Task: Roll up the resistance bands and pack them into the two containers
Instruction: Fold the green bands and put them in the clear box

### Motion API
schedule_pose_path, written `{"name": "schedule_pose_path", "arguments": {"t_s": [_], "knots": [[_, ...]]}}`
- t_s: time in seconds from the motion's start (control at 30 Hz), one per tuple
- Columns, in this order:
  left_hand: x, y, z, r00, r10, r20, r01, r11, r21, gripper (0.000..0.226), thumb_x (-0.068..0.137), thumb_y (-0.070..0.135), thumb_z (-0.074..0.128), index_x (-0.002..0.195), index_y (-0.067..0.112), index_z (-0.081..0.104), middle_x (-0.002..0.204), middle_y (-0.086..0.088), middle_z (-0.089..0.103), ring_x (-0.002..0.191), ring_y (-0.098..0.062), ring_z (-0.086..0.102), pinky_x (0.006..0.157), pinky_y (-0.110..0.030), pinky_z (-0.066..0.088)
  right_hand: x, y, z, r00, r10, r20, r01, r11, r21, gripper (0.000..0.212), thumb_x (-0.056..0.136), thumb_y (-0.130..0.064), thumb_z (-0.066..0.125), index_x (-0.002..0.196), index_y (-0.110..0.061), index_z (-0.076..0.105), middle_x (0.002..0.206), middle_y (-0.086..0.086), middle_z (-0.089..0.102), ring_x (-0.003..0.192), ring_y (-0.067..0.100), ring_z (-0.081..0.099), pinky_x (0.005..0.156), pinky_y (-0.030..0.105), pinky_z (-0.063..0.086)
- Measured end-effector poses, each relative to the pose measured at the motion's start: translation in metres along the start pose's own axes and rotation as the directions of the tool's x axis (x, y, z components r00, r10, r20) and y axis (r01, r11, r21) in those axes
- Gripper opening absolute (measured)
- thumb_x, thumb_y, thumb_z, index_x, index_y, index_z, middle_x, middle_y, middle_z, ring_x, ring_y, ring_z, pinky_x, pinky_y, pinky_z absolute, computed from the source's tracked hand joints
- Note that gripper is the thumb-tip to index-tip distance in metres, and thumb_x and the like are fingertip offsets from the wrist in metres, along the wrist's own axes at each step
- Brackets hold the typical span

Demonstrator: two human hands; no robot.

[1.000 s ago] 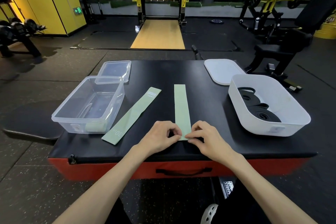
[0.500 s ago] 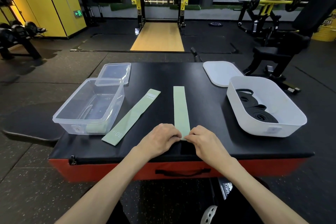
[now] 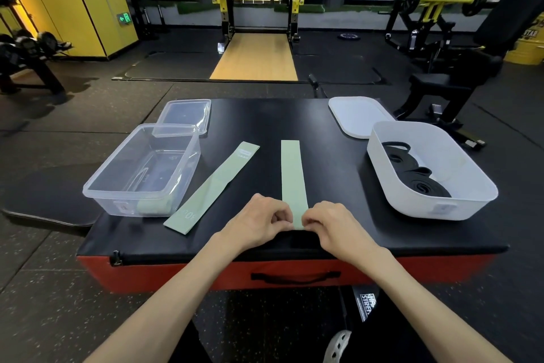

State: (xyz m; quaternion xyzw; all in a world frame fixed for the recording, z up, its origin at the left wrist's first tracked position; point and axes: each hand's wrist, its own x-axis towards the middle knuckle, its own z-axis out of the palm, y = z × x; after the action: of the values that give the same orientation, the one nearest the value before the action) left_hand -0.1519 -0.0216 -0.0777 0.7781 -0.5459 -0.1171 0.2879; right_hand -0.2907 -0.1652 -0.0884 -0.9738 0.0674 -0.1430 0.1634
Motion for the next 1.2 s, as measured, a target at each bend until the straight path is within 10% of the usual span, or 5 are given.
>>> {"name": "schedule_pose_path", "arguments": {"t_s": [0.87, 1.2], "knots": [[0.009, 0.0, 0.003, 1.0, 0.009, -0.02, -0.006, 0.991, 0.133, 0.015, 0.091, 0.023, 0.061, 0.094, 0.015, 0.073, 0.083, 0.0, 0.063, 0.073, -0.009, 0.048, 0.07, -0.014, 0.032, -0.009, -0.004, 0.014, 0.978, -0.114, -0.174, 0.096, 0.99, -0.106, 0.018, 0.072, 0.008, 0.072, 0.082, -0.007, 0.073, 0.081, 0.001, 0.061, 0.072, 0.022, 0.056, 0.055, 0.033, 0.05], [-0.005, -0.001, 0.022, 0.962, 0.256, -0.091, -0.225, 0.939, 0.259, 0.031, 0.09, 0.017, 0.043, 0.099, 0.015, 0.072, 0.085, -0.003, 0.066, 0.075, -0.025, 0.061, 0.064, -0.038, 0.056, -0.005, 0.002, 0.017, 0.979, -0.093, -0.179, 0.083, 0.995, -0.06, 0.025, 0.076, 0.008, 0.07, 0.092, -0.01, 0.075, 0.081, -0.001, 0.06, 0.074, 0.02, 0.055, 0.056, 0.03, 0.051]]}}
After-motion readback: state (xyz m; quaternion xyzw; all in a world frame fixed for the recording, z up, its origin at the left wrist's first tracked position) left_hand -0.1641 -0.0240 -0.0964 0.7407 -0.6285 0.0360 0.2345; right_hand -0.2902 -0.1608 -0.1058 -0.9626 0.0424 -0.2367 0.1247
